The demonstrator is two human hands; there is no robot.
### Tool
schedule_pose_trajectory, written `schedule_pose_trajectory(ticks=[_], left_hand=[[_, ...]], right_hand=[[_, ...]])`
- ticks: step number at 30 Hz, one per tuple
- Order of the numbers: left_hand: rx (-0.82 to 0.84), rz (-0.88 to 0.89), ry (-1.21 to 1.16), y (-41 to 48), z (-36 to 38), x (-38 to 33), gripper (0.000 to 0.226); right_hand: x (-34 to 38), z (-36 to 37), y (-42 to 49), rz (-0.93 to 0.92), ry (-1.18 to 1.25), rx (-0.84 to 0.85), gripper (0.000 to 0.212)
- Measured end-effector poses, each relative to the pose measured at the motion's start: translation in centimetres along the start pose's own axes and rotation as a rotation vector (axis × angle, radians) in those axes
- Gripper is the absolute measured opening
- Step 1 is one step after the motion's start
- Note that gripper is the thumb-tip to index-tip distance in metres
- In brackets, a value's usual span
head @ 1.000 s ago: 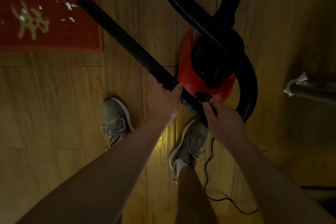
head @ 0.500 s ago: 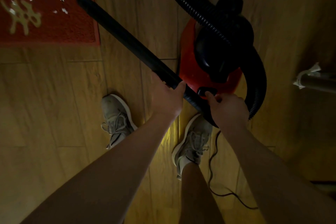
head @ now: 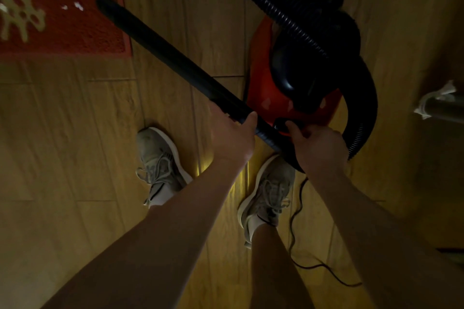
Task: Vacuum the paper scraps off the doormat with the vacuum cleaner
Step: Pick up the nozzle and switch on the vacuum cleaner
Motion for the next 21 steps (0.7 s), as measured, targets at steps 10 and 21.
schedule_pose_trajectory(ticks=[10, 21], left_hand=[[0.008, -0.005, -0.012, 0.5, -0.5, -0.3, 0.065], [0.082, -0.008, -0.05, -1.0, -0.8, -2.7, 0.05]], right_hand=[[0.5, 0.7, -0.1, -0.001, 0.073, 0.01, 0.06], [0.7, -1.3, -4.7, -0.081, 0.193, 0.151, 0.054]])
Point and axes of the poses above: each hand's wrist, its own y-axis towards the middle knuckle, its own z-axis out of the palm, x = y × z, the point moved 10 cm from there along y, towards the middle knuckle, and after that the axes turned 11 degrees about z, right-handed, at the moved point
